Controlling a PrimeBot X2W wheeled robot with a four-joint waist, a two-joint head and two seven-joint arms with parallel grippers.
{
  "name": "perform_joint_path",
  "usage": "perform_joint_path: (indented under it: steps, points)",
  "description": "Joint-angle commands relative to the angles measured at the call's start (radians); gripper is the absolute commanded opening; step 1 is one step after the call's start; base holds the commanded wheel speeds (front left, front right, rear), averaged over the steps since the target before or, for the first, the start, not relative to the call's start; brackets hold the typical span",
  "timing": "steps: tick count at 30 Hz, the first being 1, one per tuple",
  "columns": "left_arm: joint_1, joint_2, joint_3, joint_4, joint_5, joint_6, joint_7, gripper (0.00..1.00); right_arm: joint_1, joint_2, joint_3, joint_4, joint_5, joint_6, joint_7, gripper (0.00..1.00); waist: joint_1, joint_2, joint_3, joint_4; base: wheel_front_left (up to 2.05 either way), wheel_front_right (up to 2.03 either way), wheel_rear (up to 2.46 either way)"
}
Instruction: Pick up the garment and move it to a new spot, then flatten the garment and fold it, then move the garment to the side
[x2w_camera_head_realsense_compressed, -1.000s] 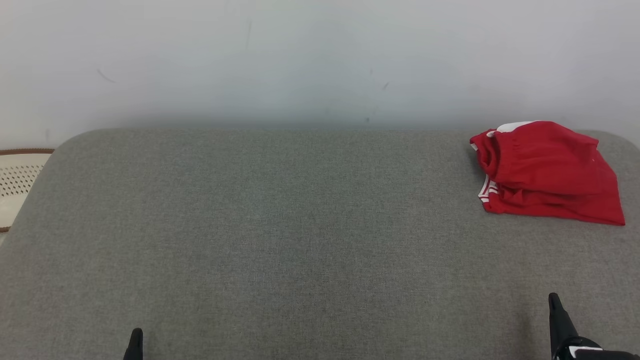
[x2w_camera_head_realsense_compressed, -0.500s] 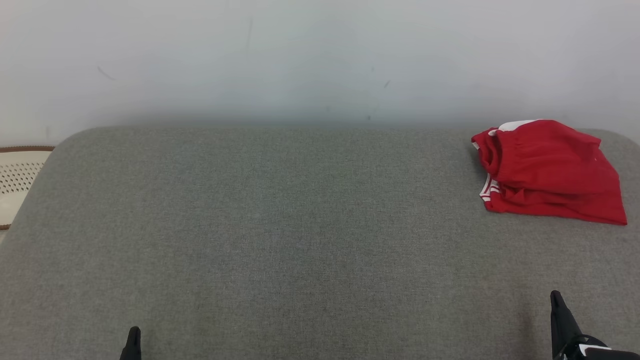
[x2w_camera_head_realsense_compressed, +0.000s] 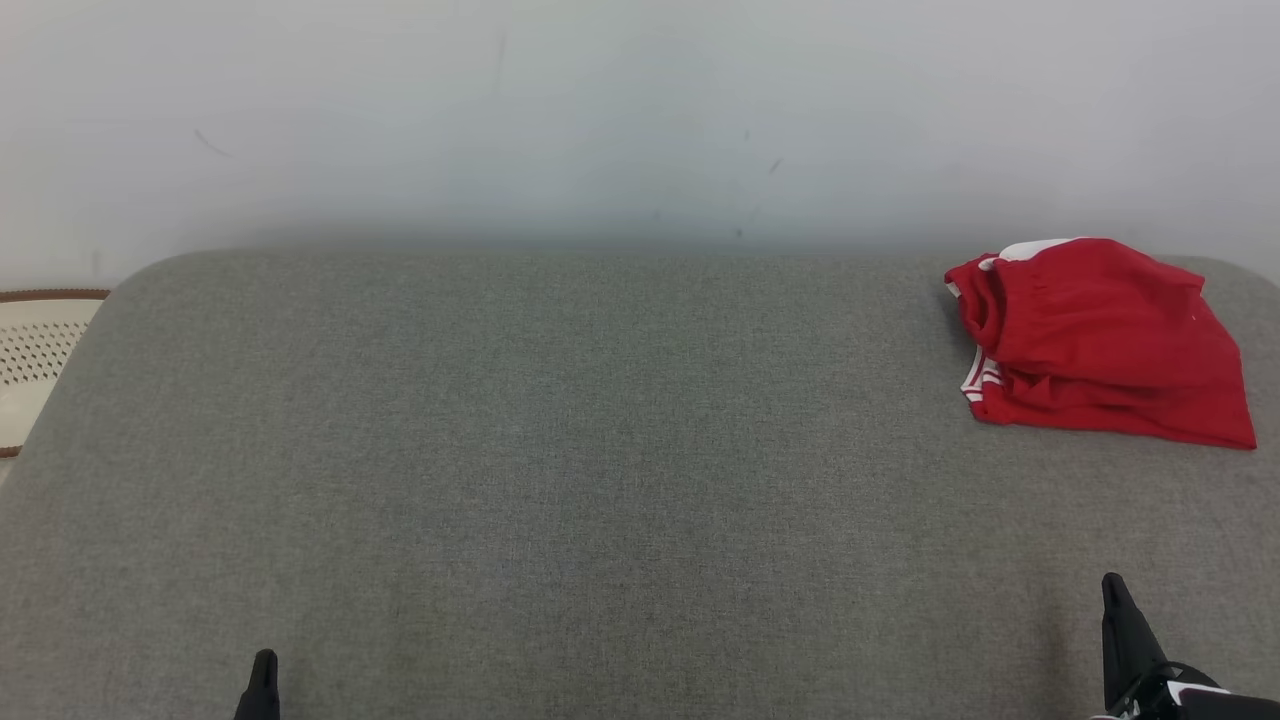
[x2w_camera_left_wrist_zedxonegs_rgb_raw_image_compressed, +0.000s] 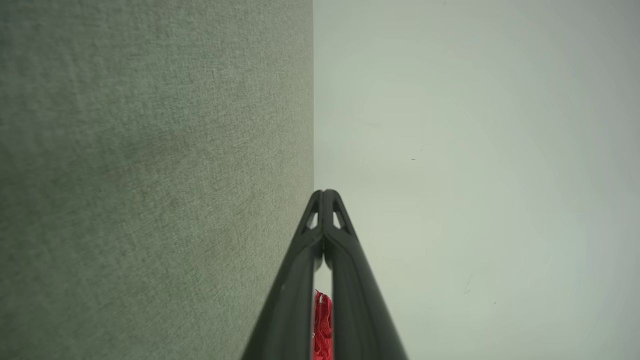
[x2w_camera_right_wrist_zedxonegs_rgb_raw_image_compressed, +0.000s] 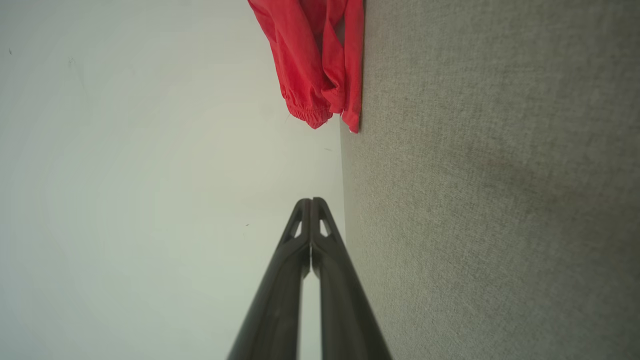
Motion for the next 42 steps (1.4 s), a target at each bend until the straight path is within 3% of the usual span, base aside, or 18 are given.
perform_joint_path:
  steps: [1, 42]
  points:
    - [-0.008, -0.001, 0.005, 0.004, -0.002, -0.003, 0.002, 0.00, 0.003, 0.003, -0.002, 0.001, -0.003, 0.000, 0.004, 0.00, 0.0000, 0.0000, 0.000, 0.000, 0.00, 0.00, 0.00]
    - [-0.006, -0.001, 0.004, 0.004, -0.003, -0.003, 0.001, 0.00, 0.001, 0.013, -0.016, 0.003, -0.015, 0.000, 0.017, 0.00, 0.0000, 0.0000, 0.000, 0.000, 0.00, 0.00, 0.00]
